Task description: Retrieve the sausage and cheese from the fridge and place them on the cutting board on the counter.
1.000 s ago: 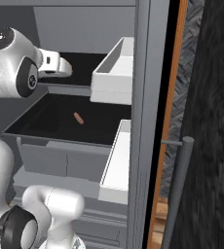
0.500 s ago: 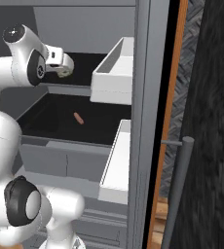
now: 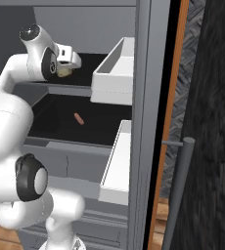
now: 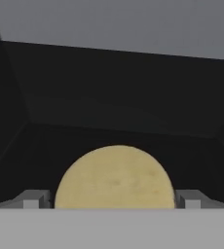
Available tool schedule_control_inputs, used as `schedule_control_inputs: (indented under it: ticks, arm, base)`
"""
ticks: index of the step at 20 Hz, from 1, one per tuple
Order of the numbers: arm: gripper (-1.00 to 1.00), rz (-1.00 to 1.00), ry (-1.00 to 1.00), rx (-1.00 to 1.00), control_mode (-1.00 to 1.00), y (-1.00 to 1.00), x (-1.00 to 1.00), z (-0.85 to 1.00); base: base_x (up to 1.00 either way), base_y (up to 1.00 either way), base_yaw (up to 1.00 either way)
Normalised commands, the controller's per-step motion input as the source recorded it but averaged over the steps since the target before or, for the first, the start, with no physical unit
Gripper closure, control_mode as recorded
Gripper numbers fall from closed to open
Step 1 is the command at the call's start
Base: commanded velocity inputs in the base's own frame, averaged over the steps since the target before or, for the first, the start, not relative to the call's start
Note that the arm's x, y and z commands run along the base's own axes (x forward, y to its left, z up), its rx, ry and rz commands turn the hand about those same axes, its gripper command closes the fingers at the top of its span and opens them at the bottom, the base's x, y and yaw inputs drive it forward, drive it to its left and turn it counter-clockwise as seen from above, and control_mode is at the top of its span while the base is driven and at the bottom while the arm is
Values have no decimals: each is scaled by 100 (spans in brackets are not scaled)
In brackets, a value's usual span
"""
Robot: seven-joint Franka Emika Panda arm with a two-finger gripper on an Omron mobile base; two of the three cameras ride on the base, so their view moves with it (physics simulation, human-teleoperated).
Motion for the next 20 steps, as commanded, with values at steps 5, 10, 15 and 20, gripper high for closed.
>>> schedule_control_inputs:
  ticks: [5, 10, 15, 20]
  arm:
    - [-100, 0, 0, 0, -100, -3, 2, -24]
    - [100, -1, 3, 0, -100, 0, 0, -26]
    - [100, 0, 0, 0, -100, -3, -3, -6]
    - [100, 0, -15, 7, -100, -68, -84, 11]
  base:
    - [0, 0, 0]
    - [0, 0, 0]
    - [0, 0, 0]
    - [0, 0, 0]
